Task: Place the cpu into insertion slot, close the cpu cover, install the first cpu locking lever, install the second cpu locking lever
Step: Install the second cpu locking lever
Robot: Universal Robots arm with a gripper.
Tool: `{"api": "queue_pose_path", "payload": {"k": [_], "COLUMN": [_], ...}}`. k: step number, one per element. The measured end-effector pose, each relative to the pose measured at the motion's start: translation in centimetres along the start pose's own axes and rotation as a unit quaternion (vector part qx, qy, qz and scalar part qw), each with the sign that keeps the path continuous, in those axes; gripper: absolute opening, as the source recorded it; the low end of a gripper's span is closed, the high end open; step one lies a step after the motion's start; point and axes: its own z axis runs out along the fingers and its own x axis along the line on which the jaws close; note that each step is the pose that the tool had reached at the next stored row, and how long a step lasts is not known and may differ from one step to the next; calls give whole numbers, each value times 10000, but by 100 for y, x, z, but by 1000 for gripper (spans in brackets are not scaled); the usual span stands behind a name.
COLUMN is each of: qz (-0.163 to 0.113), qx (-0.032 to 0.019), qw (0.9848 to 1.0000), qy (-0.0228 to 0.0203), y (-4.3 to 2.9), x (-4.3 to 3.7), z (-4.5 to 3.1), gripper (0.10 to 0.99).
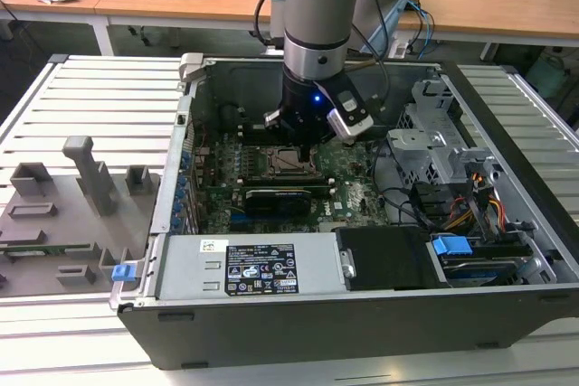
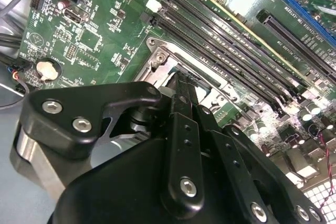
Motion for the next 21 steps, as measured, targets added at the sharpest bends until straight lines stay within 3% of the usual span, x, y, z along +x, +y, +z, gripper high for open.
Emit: {"api": "queue_pose_path", "payload": {"k": [4, 7, 9, 10, 11, 12, 14, 16, 18, 21], "qz": [0, -1, -1, 3, 12, 16, 18, 18, 18, 18], "qx": [2, 1, -3, -22, -79, -87, -113, -163, -168, -168], "qw": [10000, 10000, 10000, 10000, 9999, 9998, 9998, 9997, 9997, 9997], "qy": [1, 1, 2, 23, 118, 157, 168, 165, 164, 164], "y": [-10, -1, -20, -34, -87, -125, -173, -204, -201, -203], "x": [1, -4, -4, -2, 2, 5, 14, 116, 270, 323], "z": [-9, -121, -125, -126, -123, -116, -109, -97, -87, -15], "gripper": [106, 106, 106, 106, 106, 106, 106, 106, 106, 106]}}
